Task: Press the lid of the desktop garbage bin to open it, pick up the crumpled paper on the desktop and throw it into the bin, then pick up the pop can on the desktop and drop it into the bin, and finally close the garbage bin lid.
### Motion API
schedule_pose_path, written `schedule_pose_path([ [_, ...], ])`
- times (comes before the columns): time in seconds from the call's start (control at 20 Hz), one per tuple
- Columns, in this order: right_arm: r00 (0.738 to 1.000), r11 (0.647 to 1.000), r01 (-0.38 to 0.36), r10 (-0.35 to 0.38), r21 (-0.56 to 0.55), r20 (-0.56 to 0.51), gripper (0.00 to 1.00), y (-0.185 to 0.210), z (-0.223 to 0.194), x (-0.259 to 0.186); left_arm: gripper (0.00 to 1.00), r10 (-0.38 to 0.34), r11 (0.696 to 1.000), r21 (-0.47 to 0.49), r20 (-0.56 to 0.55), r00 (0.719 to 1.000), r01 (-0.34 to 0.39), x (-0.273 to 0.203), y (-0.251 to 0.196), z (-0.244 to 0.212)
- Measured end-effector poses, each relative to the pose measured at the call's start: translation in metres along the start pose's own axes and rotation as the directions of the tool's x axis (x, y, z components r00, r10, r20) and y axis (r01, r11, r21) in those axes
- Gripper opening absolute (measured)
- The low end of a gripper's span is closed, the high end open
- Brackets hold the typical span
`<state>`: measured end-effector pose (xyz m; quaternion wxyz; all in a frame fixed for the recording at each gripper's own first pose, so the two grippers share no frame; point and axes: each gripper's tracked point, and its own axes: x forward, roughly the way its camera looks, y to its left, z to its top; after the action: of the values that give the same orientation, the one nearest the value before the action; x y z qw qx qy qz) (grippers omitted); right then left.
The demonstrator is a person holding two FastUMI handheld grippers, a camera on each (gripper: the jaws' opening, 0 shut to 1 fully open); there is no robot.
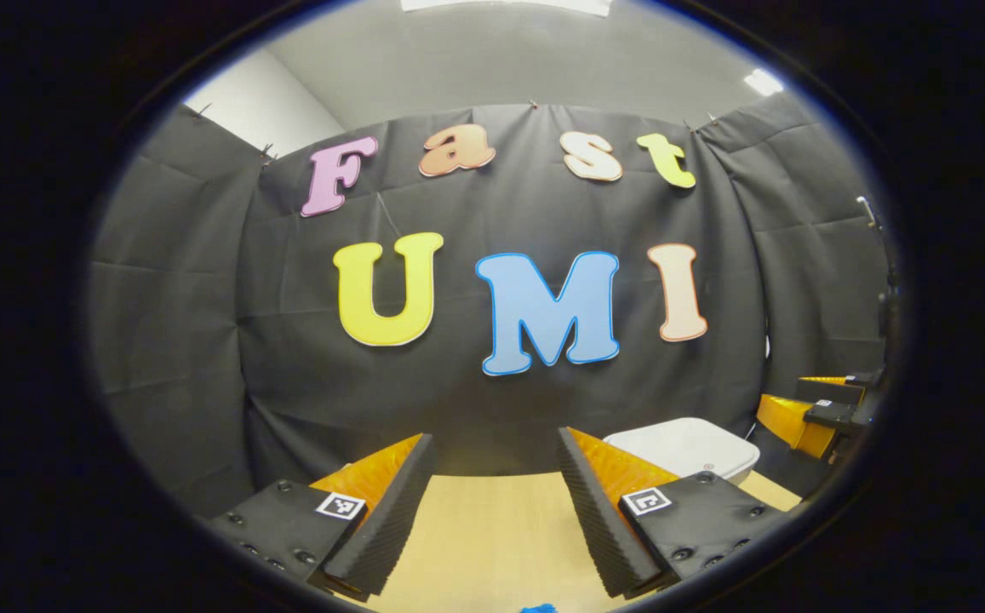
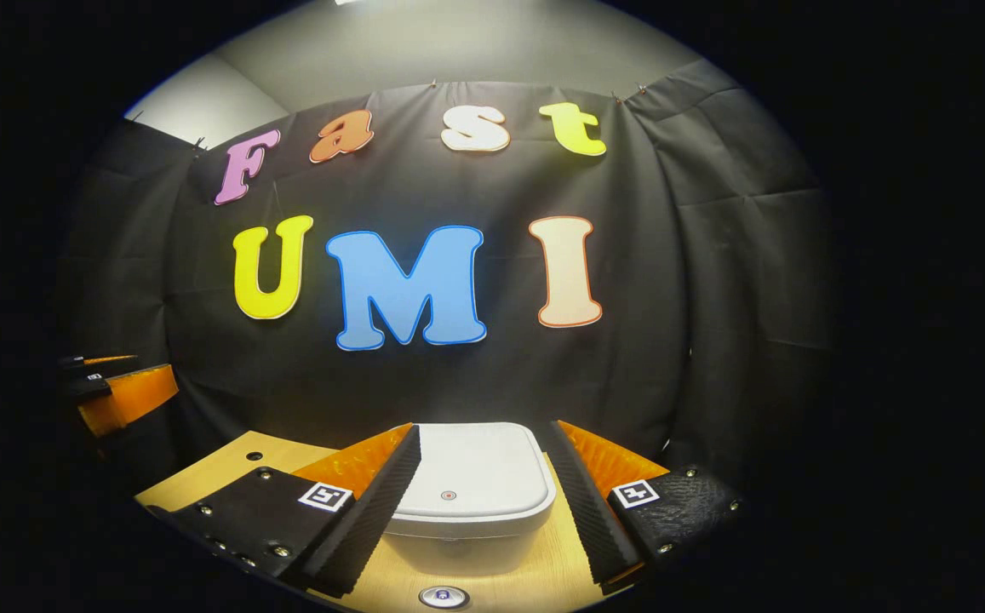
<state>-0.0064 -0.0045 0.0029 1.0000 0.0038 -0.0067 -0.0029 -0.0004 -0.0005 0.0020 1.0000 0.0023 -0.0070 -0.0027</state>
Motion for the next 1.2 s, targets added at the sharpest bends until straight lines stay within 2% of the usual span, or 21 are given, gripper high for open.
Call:
schedule_pose_path([
  [0.05,1.0,1.0,0.0,0.0,-0.001,-0.001,0.96,0.0,0.0,0.0,0.93,0.0,1.0,-0.002,0.0,1.0,0.0,0.0,0.0,0.0],
  [0.1,1.0,1.0,-0.001,0.001,-0.002,-0.002,1.0,0.0,0.0,-0.001,0.94,0.0,1.0,-0.003,-0.001,1.0,0.0,0.0,0.0,0.0],
  [0.15,1.0,1.0,-0.002,0.002,-0.002,-0.003,0.96,0.0,0.0,-0.002,0.94,0.0,1.0,-0.006,-0.001,1.0,0.0,0.0,0.0,-0.001],
  [0.45,1.0,1.0,-0.01,0.01,-0.007,-0.008,0.96,0.003,-0.004,-0.002,0.95,-0.003,1.0,-0.006,-0.006,1.0,0.003,0.0,0.0,-0.002],
  [0.5,1.0,1.0,-0.011,0.011,-0.009,-0.008,1.0,0.003,-0.005,0.0,0.94,-0.004,1.0,-0.006,-0.006,1.0,0.004,0.001,0.0,-0.002],
  [0.55,1.0,1.0,-0.01,0.01,-0.011,-0.006,1.0,0.002,-0.004,0.001,0.95,-0.006,1.0,-0.006,-0.005,1.0,0.006,0.0,0.0,-0.002],
  [0.65,1.0,1.0,-0.01,0.01,-0.013,-0.01,0.95,0.002,-0.007,0.006,0.94,-0.007,1.0,-0.003,-0.004,1.0,0.007,0.0,0.0,-0.002],
  [0.7,1.0,1.0,-0.009,0.009,-0.013,-0.018,1.0,0.001,-0.009,0.009,0.93,-0.008,1.0,-0.003,-0.004,1.0,0.008,0.0,-0.001,-0.002],
  [0.75,1.0,1.0,-0.011,0.01,-0.012,-0.024,0.99,0.001,-0.011,0.011,0.94,-0.008,1.0,-0.003,-0.004,1.0,0.008,0.0,0.0,-0.002],
  [0.8,0.999,1.0,-0.015,0.015,-0.01,-0.031,0.77,0.002,-0.012,0.012,0.94,-0.007,1.0,-0.003,-0.004,1.0,0.007,0.001,0.0,-0.002],
  [0.85,0.999,1.0,-0.018,0.018,-0.012,-0.043,0.74,0.002,-0.015,0.015,0.95,-0.006,1.0,-0.003,-0.004,1.0,0.006,0.001,0.0,-0.002],
  [0.9,0.999,1.0,-0.008,0.008,-0.015,-0.051,0.8,0.0,-0.019,0.017,0.95,-0.005,1.0,-0.004,-0.004,1.0,0.005,0.001,0.0,-0.003],
  [1.0,0.997,1.0,-0.026,0.025,-0.006,-0.075,0.41,0.003,-0.026,0.021,0.95,-0.002,1.0,-0.005,-0.003,1.0,0.002,0.001,0.0,-0.002],
  [1.05,0.996,1.0,-0.006,0.005,-0.007,-0.086,0.41,-0.002,-0.03,0.028,0.95,0.0,1.0,-0.005,-0.003,1.0,0.0,0.001,0.0,-0.003],
  [1.1,0.996,1.0,-0.003,0.003,-0.003,-0.087,0.3,-0.002,-0.03,0.031,0.94,0.001,1.0,-0.004,-0.003,1.0,-0.001,0.001,0.0,-0.003],
  [1.15,0.995,1.0,-0.005,0.005,0.0,-0.097,0.15,-0.001,-0.032,0.027,0.94,0.004,1.0,-0.004,-0.003,1.0,-0.004,0.001,0.001,-0.003],
  [1.2,0.994,1.0,-0.008,0.008,-0.005,-0.109,0.14,0.001,-0.037,0.03,0.94,0.006,1.0,-0.004,-0.003,1.0,-0.006,0.001,0.0,-0.003],
])
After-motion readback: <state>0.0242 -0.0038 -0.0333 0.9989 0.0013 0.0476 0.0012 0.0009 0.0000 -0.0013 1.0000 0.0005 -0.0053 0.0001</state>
